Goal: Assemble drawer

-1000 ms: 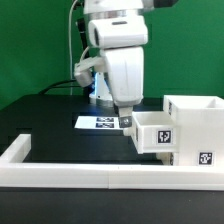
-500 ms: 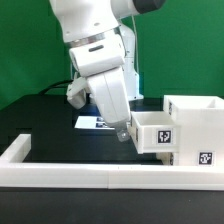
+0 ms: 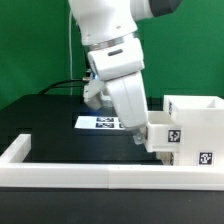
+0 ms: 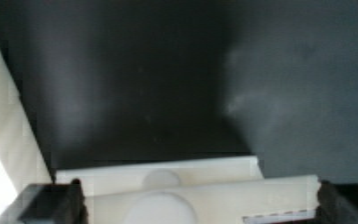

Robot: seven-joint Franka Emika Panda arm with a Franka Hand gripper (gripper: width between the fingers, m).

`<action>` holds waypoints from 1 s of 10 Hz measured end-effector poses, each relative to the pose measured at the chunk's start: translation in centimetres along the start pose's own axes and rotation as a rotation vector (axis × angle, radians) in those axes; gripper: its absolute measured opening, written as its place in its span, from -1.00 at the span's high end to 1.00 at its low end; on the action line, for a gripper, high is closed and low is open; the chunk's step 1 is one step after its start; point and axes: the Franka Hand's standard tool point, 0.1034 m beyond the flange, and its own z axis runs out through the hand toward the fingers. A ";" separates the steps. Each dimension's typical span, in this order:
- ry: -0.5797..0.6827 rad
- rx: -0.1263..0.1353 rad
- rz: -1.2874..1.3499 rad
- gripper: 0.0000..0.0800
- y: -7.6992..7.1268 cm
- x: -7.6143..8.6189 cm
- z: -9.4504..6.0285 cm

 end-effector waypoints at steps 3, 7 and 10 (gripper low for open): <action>0.002 0.009 0.036 -0.62 0.0 2.5 0.6; -0.008 0.014 0.042 -0.62 0.0 2.7 0.8; -0.008 0.033 0.056 -0.62 -0.3 1.8 0.7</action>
Offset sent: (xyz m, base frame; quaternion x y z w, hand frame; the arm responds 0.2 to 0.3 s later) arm 0.0019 0.0297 0.0056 -0.0003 -0.0074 0.0209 0.9998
